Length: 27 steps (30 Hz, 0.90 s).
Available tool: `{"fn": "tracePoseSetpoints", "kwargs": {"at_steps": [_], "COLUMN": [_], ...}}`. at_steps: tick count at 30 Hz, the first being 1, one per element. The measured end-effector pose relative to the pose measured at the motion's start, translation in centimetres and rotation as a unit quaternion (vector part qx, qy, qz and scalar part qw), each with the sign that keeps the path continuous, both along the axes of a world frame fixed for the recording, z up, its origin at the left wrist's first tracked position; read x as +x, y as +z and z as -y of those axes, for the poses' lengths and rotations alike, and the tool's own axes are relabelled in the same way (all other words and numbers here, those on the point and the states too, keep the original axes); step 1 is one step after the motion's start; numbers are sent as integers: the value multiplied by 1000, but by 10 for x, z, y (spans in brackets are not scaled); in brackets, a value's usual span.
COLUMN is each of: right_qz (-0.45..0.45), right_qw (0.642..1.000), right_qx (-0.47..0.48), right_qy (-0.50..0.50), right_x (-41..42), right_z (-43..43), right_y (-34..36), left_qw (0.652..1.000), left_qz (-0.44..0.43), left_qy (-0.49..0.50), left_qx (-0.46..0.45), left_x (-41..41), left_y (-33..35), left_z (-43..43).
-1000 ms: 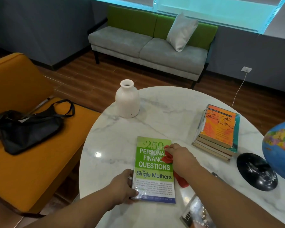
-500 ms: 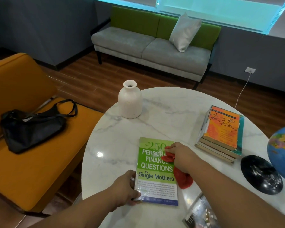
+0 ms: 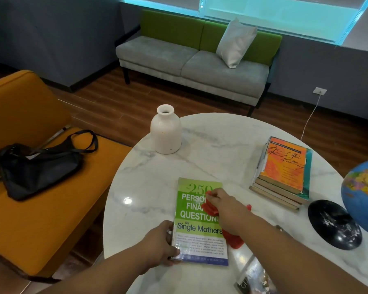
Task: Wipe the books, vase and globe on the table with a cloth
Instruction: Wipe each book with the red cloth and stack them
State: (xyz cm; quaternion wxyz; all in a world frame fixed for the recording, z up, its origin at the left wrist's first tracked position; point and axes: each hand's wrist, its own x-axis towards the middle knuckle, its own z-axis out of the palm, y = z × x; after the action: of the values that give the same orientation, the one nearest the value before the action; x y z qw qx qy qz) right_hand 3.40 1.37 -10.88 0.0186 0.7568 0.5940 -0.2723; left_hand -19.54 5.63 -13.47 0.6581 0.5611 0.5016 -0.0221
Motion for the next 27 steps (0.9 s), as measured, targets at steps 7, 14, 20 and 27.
{"fn": "tracePoseSetpoints", "kwargs": {"at_steps": [7,14,20,27], "right_qz": [23,-55,-51,-33], "right_qw": [999,994,998,998], "right_qx": [22,75,14,47], "right_qy": [-44,-57,36,20], "right_x": [1,-10,-8,-16], "right_z": [-3,-2,3,-2], "right_y": [9,11,8,-2], "left_qw": [1000,1000,1000,1000], "left_qz": [-1,-1,2,-1], "left_qy": [-5,-3,-1,-5], "left_qx": [5,1,-3,0], "left_x": [0,1,1,1], "left_y": [-2,-1,0,2], "left_z": [0,-1,-1,1]}}
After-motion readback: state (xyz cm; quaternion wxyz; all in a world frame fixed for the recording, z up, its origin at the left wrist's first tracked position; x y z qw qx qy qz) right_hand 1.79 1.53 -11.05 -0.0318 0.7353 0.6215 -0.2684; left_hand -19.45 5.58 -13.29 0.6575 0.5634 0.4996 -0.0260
